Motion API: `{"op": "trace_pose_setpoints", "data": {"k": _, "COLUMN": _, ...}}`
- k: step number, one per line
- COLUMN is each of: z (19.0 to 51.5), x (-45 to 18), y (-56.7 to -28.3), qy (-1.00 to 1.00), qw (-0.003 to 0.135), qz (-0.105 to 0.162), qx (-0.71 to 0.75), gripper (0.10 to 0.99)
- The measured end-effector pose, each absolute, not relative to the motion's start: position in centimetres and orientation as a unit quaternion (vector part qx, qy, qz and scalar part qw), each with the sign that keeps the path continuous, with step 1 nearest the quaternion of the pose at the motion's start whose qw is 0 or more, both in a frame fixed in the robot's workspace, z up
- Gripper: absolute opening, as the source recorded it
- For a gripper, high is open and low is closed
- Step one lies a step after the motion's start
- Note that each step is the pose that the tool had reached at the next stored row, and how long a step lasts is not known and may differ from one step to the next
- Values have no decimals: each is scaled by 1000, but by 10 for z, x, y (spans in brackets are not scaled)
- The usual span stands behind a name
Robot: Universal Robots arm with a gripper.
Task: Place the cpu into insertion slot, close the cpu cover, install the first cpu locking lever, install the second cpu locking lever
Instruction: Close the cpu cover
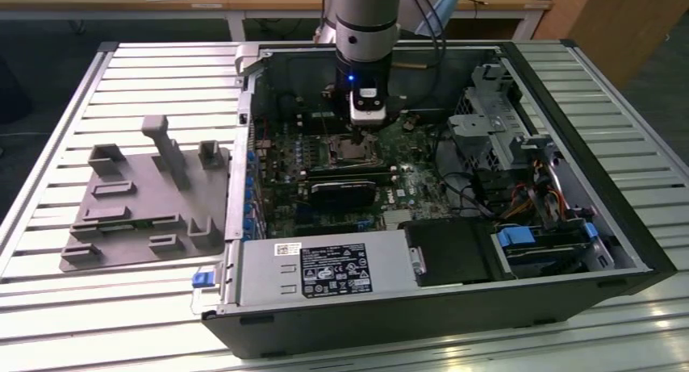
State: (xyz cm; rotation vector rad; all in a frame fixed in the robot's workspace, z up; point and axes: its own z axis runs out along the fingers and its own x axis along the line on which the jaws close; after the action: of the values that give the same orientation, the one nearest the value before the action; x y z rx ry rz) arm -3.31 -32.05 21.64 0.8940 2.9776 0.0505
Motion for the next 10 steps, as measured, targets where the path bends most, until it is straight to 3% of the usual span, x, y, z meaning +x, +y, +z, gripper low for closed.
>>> {"op": "trace_pose_setpoints", "data": {"k": 10, "z": 216, "x": -34, "y": -320, "qy": 973, "qw": 17, "qz": 11, "qx": 229, "gripper": 102}}
